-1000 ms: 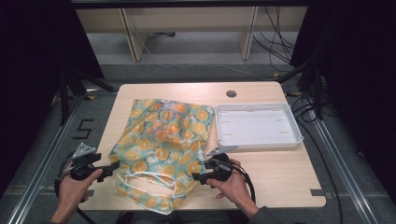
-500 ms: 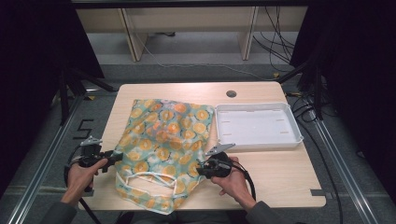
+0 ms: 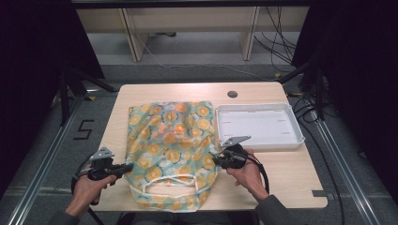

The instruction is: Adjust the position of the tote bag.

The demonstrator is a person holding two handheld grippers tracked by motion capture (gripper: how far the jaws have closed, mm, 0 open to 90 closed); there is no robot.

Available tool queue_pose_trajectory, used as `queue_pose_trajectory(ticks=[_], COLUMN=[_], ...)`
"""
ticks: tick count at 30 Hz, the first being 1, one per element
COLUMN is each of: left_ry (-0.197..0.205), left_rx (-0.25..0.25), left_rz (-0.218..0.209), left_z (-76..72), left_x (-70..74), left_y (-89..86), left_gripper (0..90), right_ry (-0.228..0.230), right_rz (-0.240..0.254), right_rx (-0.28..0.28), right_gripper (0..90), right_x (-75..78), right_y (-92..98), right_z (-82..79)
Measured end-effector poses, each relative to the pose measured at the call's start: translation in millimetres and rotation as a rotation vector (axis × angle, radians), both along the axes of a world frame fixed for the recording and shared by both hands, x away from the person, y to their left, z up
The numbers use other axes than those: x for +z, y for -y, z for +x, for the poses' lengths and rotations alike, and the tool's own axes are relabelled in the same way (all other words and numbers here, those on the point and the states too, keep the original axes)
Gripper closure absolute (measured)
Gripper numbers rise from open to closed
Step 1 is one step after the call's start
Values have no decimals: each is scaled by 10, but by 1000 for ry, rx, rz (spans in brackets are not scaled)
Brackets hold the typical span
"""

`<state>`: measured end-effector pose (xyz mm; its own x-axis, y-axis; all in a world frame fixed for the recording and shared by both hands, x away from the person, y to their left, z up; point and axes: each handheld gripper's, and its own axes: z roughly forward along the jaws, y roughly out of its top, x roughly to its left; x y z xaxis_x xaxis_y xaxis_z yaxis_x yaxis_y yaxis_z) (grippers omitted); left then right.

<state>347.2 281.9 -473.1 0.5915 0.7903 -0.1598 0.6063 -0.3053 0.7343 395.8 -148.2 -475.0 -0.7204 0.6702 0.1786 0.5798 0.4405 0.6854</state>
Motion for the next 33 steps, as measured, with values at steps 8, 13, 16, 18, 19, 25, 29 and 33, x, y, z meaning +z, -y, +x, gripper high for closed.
queue_pose_trajectory(ticks=[8, 13, 16, 18, 19, 25, 29, 33], left_ry=[-22, 39, 57, 65, 73, 64, 73, 71], left_rx=[52, 77, 70, 33, 33, 9, 26, 19], left_rz=[13, 27, -10, 17, 18, 38, 19, 38], left_z=[-31, -139, -211, -238, -249, -249, -254, -258], left_x=[56, 197, 252, 276, 280, 265, 239, 249], left_y=[-28, -52, 19, 68, 101, 111, 109, 88], left_gripper=[555, 333, 318, 314, 310, 299, 287, 282], right_ry=[18, 103, 102, 108, 96, 31, 26, 8], right_rz=[-19, 31, 74, 90, 98, 65, 22, -8], right_rx=[-9, -27, 53, 128, 147, 319, 406, 427], right_gripper=[643, 441, 427, 417, 415, 389, 384, 376], right_x=[96, 299, 354, 352, 349, 205, 95, 13], right_y=[125, 149, 53, -33, -100, -419, -558, -660], right_z=[4, -145, -277, -343, -407, -636, -696, -721])
